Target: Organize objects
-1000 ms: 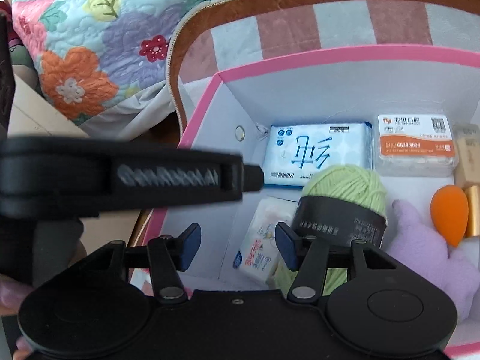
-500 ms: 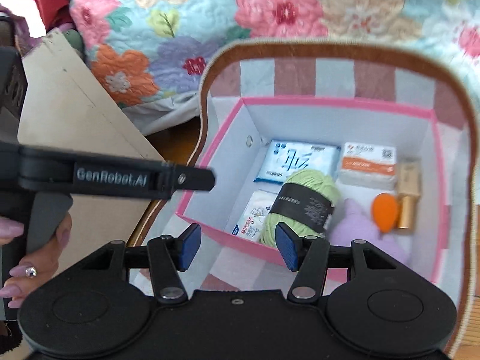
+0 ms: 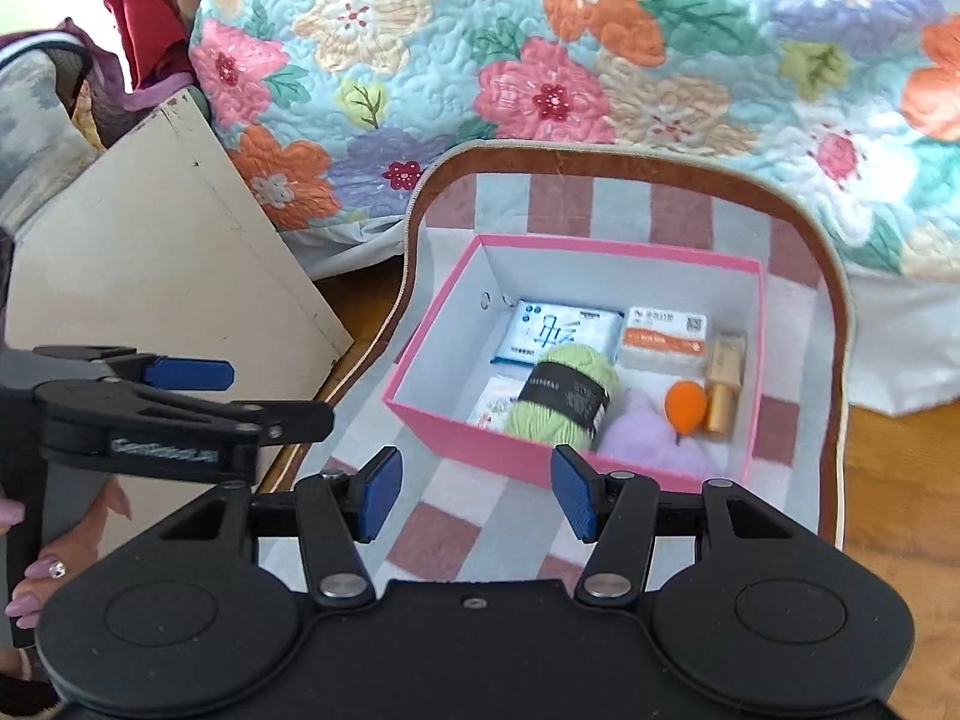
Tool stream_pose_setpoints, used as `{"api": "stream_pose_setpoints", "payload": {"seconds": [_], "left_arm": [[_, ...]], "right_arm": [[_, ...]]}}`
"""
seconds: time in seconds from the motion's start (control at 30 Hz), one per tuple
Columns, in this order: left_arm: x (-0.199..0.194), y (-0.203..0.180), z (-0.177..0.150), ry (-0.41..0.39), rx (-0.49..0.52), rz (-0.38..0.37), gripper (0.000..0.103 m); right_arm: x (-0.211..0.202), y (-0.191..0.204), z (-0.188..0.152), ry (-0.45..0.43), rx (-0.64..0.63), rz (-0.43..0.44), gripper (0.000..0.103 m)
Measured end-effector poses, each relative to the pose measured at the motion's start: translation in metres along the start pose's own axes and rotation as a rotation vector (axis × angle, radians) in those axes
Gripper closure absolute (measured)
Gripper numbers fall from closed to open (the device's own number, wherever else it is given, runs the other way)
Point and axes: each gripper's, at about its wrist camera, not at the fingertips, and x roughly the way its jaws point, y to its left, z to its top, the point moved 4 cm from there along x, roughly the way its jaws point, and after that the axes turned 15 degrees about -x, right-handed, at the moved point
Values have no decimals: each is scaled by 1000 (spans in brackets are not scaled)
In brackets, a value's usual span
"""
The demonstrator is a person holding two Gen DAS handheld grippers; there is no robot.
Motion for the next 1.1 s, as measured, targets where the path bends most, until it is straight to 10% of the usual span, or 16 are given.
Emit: {"api": "stream_pose_setpoints", "payload": {"seconds": [0.53,0.73,1.1], "left_arm": [[-15,-9,-48,78,56,36,7],[-17,-7,-47,51,43,82,7],[-5,0,-45,102,-18,83,0]], "right_arm": [[-30,14,-32,22,-65,-154,41],[-31,20,-36,35,-52,-164,5],[-24,12,-43,132,66,-276,5]]}}
